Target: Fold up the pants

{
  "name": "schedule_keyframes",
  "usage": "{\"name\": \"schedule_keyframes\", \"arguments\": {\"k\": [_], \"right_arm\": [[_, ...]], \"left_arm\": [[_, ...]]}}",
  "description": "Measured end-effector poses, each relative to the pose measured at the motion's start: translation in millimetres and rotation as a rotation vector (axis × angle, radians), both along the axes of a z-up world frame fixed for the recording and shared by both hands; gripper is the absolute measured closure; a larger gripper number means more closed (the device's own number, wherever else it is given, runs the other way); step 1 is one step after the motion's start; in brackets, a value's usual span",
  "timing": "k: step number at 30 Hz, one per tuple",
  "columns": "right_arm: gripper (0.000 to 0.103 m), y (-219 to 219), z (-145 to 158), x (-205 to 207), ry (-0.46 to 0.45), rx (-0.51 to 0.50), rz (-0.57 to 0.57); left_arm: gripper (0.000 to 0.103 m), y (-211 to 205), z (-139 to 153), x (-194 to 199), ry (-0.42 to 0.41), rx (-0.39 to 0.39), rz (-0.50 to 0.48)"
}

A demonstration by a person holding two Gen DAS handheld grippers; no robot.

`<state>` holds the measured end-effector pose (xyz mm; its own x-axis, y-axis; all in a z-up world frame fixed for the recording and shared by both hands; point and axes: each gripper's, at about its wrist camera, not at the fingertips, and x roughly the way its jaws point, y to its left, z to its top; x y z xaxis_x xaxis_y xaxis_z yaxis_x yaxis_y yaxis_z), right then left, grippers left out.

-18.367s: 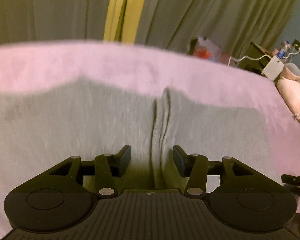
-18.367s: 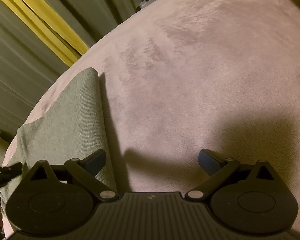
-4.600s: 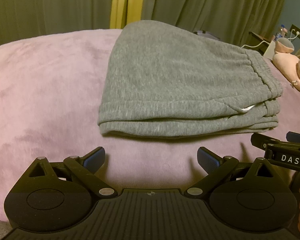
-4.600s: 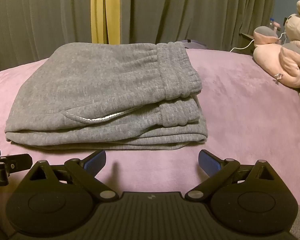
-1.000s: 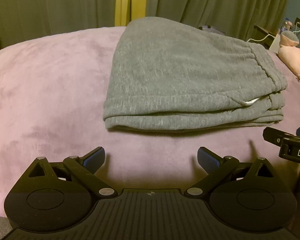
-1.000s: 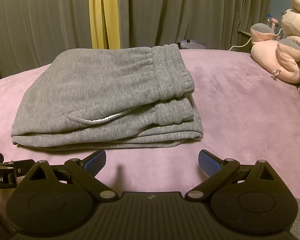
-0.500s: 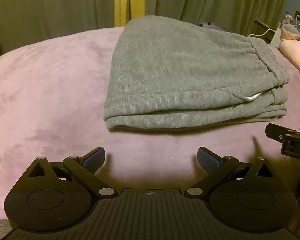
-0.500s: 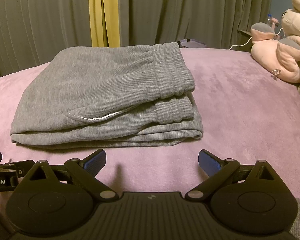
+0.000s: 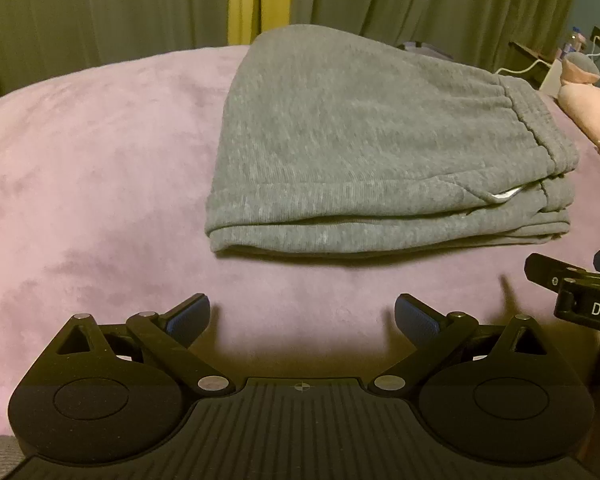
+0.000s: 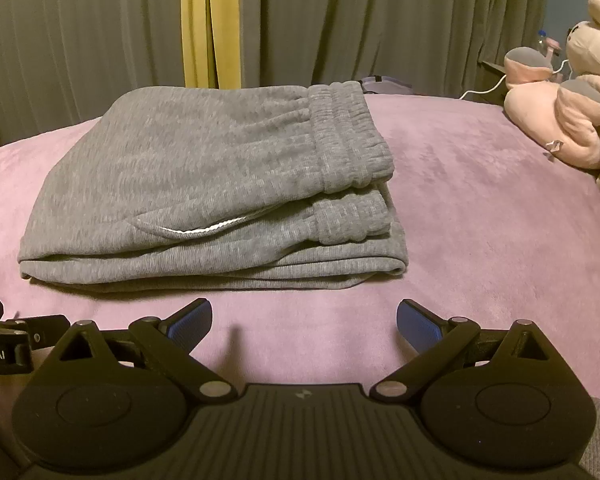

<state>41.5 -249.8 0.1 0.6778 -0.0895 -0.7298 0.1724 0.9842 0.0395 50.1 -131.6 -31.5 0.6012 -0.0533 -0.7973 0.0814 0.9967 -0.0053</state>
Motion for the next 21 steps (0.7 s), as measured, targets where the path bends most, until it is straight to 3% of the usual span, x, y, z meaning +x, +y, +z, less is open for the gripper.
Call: {"name": "schedule_keyframes", "arguments": {"k": [21], "right_arm": [[0.004, 1.7, -1.2, -0.2, 0.003, -0.008, 0.005]], "left_arm": [[0.002, -3.6, -0.4, -0.9, 0.008, 0.005, -0.028]]}}
